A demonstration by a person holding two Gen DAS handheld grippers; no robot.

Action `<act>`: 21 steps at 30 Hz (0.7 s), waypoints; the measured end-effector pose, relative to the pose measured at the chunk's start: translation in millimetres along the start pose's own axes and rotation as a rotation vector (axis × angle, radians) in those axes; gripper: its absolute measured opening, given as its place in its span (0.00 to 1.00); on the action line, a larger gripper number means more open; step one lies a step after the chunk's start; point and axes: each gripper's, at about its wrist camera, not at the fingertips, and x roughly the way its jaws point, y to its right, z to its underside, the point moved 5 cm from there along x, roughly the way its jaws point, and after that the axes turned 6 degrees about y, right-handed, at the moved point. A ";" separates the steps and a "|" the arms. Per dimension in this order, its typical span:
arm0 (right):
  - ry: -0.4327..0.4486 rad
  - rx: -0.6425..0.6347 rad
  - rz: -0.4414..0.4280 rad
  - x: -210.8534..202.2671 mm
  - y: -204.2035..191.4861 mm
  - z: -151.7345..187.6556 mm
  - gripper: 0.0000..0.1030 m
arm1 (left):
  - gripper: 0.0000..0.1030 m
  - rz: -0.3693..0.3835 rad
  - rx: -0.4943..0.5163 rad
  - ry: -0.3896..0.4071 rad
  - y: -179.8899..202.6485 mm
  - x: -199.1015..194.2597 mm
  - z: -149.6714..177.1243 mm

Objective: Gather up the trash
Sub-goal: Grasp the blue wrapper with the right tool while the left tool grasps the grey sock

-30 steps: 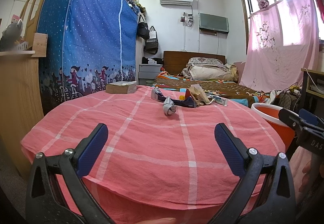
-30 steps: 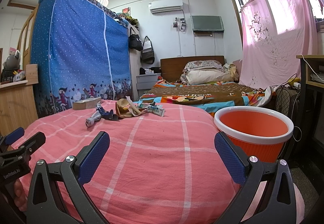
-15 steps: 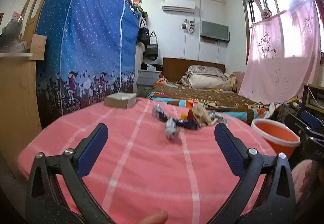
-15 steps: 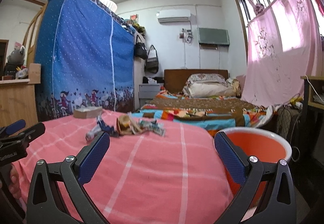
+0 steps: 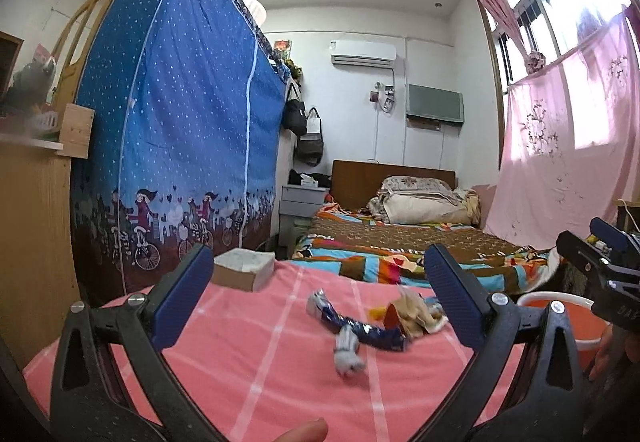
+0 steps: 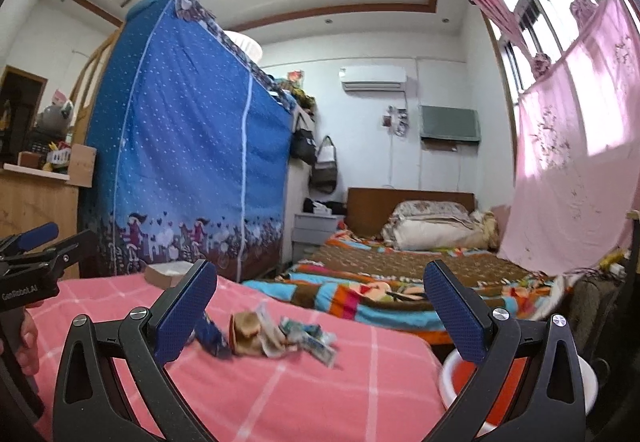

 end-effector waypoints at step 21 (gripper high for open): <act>-0.346 0.112 -0.239 85.4 -26.0 69.7 0.43 | 0.53 0.130 -0.080 -0.564 11.4 75.5 80.4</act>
